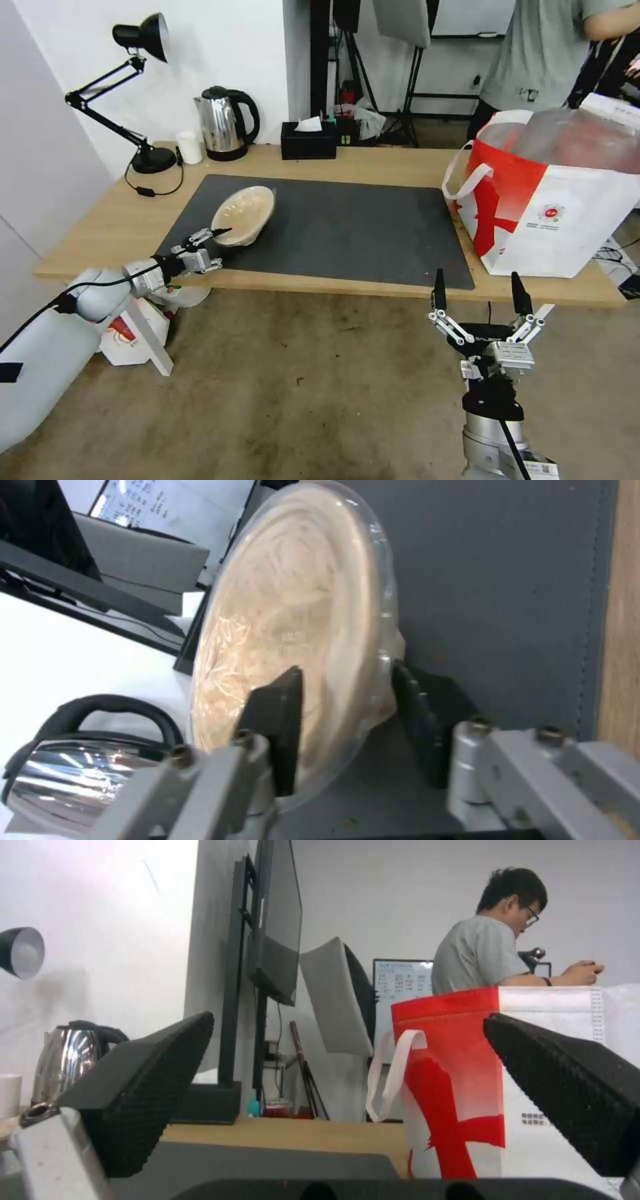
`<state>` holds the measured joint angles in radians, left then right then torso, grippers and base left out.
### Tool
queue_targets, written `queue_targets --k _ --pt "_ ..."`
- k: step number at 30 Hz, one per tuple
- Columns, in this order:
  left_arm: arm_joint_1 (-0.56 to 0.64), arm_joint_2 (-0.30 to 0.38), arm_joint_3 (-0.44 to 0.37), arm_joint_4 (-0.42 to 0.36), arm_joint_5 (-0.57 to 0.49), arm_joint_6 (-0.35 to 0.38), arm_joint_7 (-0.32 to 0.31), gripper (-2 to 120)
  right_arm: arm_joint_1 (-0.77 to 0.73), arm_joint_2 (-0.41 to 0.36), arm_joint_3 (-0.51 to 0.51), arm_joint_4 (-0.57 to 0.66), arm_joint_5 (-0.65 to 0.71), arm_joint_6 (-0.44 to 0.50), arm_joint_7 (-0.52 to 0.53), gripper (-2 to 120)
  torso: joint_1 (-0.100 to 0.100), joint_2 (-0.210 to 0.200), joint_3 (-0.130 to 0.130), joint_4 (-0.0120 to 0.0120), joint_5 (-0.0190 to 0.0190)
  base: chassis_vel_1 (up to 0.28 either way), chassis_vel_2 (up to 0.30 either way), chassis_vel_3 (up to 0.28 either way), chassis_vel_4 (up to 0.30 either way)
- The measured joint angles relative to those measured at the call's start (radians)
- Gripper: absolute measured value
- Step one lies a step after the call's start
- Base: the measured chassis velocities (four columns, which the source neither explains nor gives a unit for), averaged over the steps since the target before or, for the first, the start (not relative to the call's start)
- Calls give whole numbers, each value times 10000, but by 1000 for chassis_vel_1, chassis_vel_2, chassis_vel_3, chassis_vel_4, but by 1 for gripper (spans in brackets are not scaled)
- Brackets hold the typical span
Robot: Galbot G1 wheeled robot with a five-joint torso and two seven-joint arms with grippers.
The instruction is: Pick up the trash from the table and place it into the takeout bag.
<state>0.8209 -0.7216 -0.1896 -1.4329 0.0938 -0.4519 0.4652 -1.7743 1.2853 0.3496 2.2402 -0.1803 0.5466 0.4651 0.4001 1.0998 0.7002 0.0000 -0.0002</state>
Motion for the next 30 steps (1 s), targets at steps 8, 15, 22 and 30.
queue_targets --k 8,15,22,30 --pt "285 267 -347 -515 -213 -4 0 3 0 0 0 0 0 0 -1 100 0 0 -1 0 2 0 0 0 0" --pt "710 366 -811 -1039 -403 0 7 0 0 0 0 0 0 0 0 100 0 0 -1 0 1 0 0 0 0" --pt "1118 715 -1354 -1883 -923 84 30 0 -1 0 0 0 0 0 0 100 0 0 -2 0 2 0 0 0 0" --pt "1582 1351 -2284 -3098 -2100 287 227 0 0 0 0 0 1 0 0 100 0 1 -2 1 1 0 0 0 0"
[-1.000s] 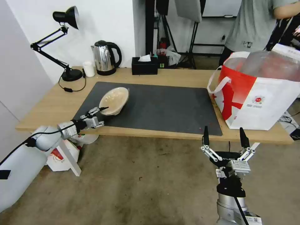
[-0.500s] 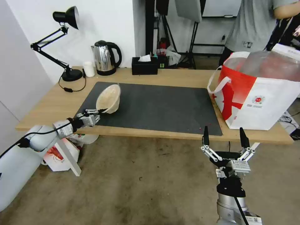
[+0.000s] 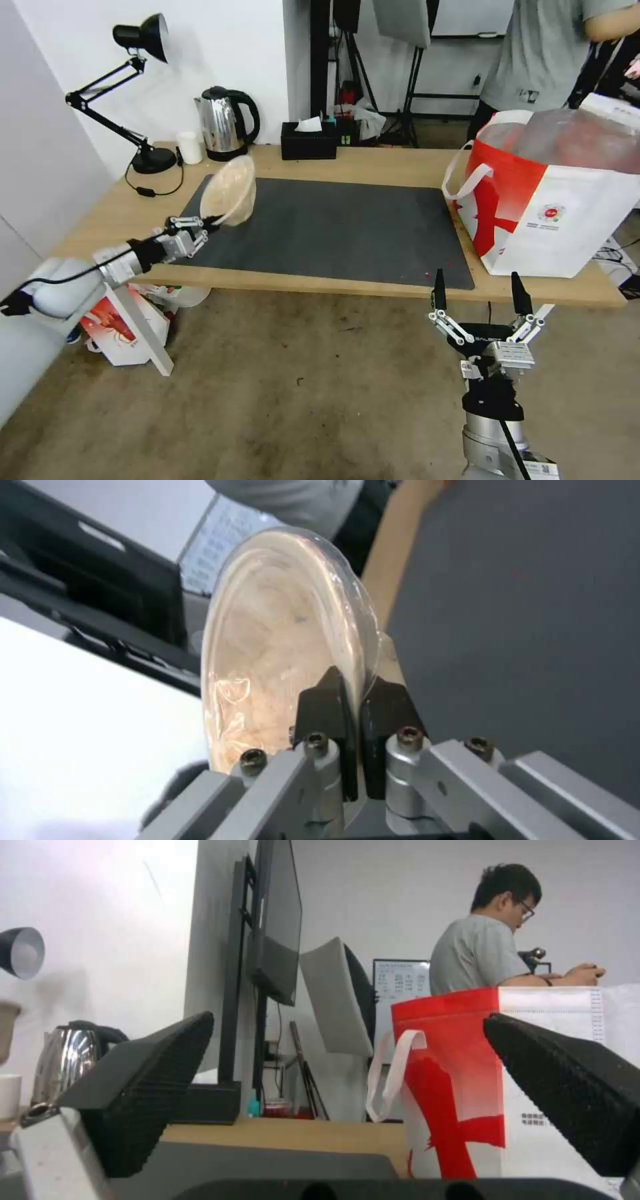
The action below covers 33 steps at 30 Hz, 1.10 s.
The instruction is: Pick up the trash from the table and place it into the takeout bag.
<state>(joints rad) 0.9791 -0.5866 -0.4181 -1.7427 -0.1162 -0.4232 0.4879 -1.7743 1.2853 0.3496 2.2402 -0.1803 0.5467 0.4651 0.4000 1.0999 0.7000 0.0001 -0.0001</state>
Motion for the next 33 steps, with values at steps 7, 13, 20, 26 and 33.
queue_targets --k 7,13,20,26,33 --pt "-43 735 -324 -814 -808 232 213 0 0 0 0 0 -1 0 0 100 -2 2 -1 -1 1 0 0 0 0" --pt "-707 1517 -205 -1231 -1832 578 421 0 0 0 0 0 -1 0 0 100 -2 2 0 0 1 0 0 0 0" --pt "-3606 2251 1830 -1369 -2509 1179 132 0 0 0 0 0 -1 0 0 100 -2 2 0 2 2 0 0 0 0" --pt "-6484 2043 4206 -1086 -2543 1371 68 0 0 0 0 0 0 0 0 100 -1 1 1 -2 5 0 0 0 0" --pt "-9355 1047 6876 -370 -2508 1544 70 0 0 -1 1 0 0 0 -1 100 0 1 2 0 2 0 0 0 0"
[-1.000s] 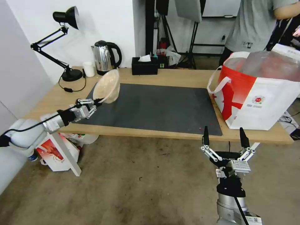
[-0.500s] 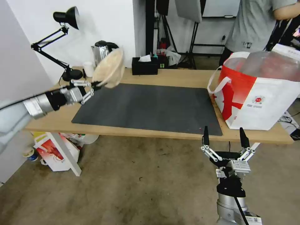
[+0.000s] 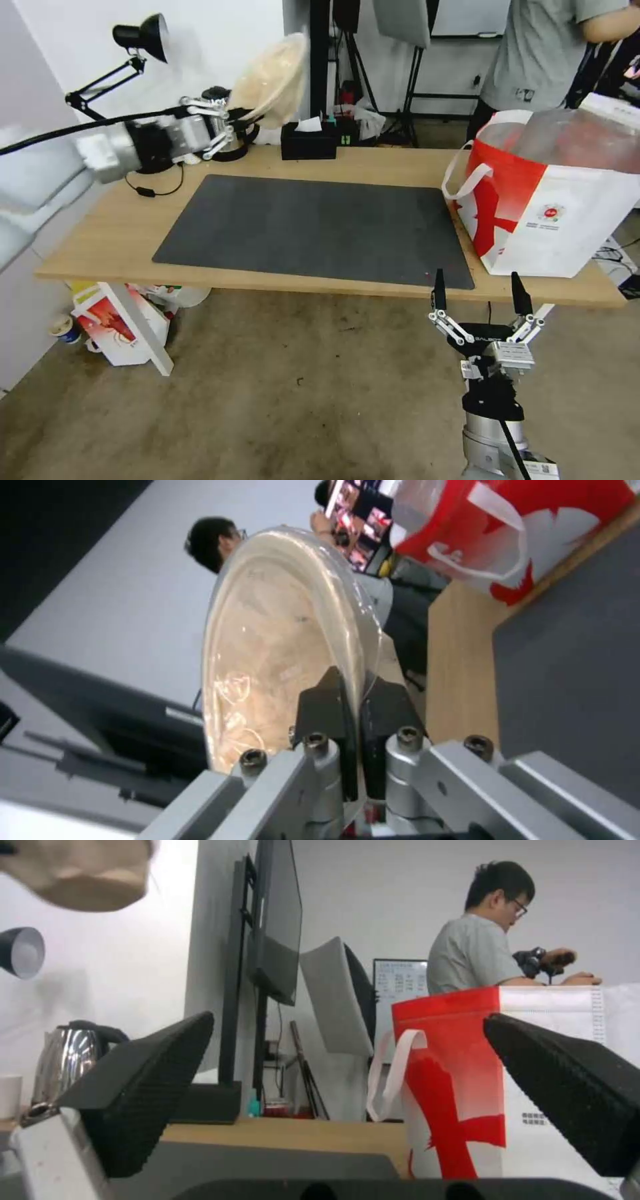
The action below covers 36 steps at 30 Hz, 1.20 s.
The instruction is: Pick up the trash from the table and place it into the takeout bag.
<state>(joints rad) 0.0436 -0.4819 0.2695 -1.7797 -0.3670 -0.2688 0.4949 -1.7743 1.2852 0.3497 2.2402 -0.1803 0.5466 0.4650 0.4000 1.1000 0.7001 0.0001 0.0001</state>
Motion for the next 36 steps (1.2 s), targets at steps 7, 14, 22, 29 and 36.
queue_targets --k 7,14,22,29,36 --pt "-1376 -1165 1127 618 43 113 2 0 0 1 -1 0 0 0 0 100 0 0 0 -2 2 0 0 0 0" --pt "-1809 -1864 1543 983 84 142 1 0 0 1 -1 0 0 0 0 100 0 0 -1 -1 3 0 0 0 0" --pt "-2262 -2804 1976 1594 205 146 0 0 0 1 -1 0 0 0 1 100 0 -1 -1 -1 2 0 0 0 0" --pt "-2466 -3988 2219 2342 352 100 8 0 0 1 -1 0 0 0 1 100 0 -1 -1 -1 0 0 0 0 0" --pt "-2745 -4943 2559 2898 408 79 10 0 0 1 -1 0 0 0 1 100 0 -1 0 -1 0 0 0 0 0"
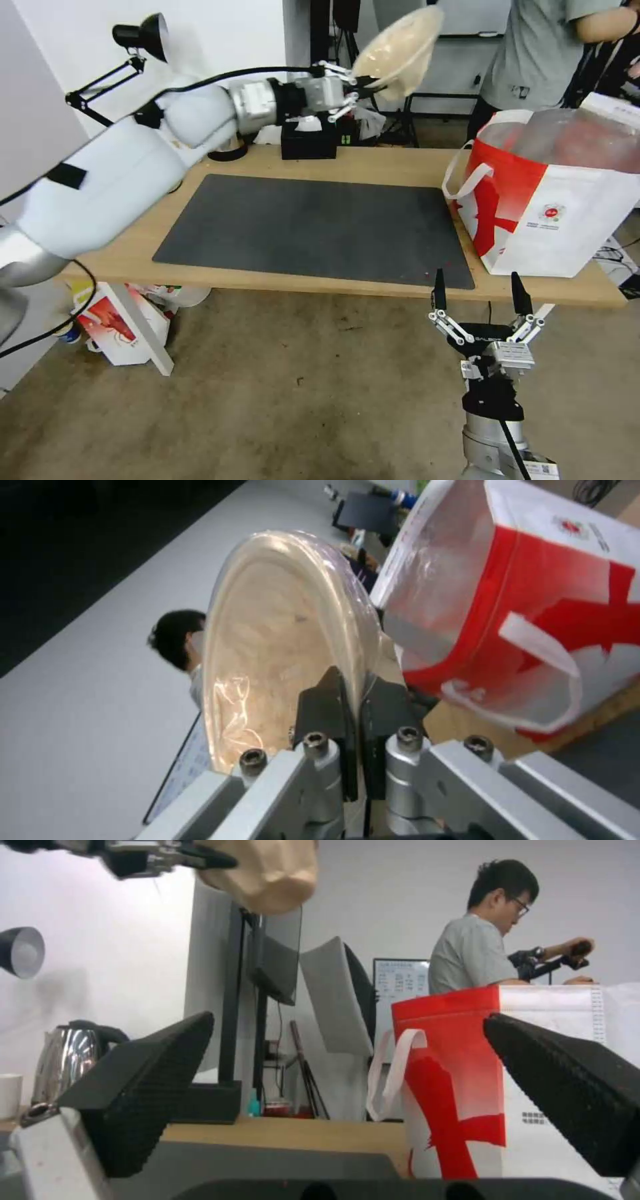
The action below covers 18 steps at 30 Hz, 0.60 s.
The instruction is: Pick up the trash from the table and place it into the takeout bag.
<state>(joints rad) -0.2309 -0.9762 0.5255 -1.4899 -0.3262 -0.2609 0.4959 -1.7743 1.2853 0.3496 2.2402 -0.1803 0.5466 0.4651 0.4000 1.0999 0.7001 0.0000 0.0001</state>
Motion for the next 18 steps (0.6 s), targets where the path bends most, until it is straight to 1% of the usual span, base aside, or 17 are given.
queue_targets --k 2,3,7,8,11,13,18 --pt "-75 -260 49 156 27 -13 0 0 0 0 0 0 0 0 0 100 0 0 0 0 1 0 0 0 0" --pt "-75 -260 49 156 27 -13 0 0 0 0 0 0 0 0 0 100 0 0 0 0 1 0 0 0 0" --pt "-183 -1159 117 644 152 -63 -2 0 0 0 -1 0 0 0 0 100 0 0 -1 -3 1 0 0 0 0" --pt "-183 -1159 117 644 152 -63 -2 0 0 0 -1 0 0 0 0 100 0 0 -1 -3 1 0 0 0 0" --pt "-187 -1530 192 856 179 -71 -4 0 0 0 0 0 0 0 0 100 0 0 -1 1 -1 0 0 0 0" --pt "-192 -1591 198 895 182 -72 -4 0 -1 0 0 0 0 0 0 100 0 0 -1 1 -2 0 0 0 0" --pt "-314 -2136 232 1383 306 -222 -5 0 0 0 0 0 0 0 0 100 0 0 -1 1 -1 0 0 0 0"
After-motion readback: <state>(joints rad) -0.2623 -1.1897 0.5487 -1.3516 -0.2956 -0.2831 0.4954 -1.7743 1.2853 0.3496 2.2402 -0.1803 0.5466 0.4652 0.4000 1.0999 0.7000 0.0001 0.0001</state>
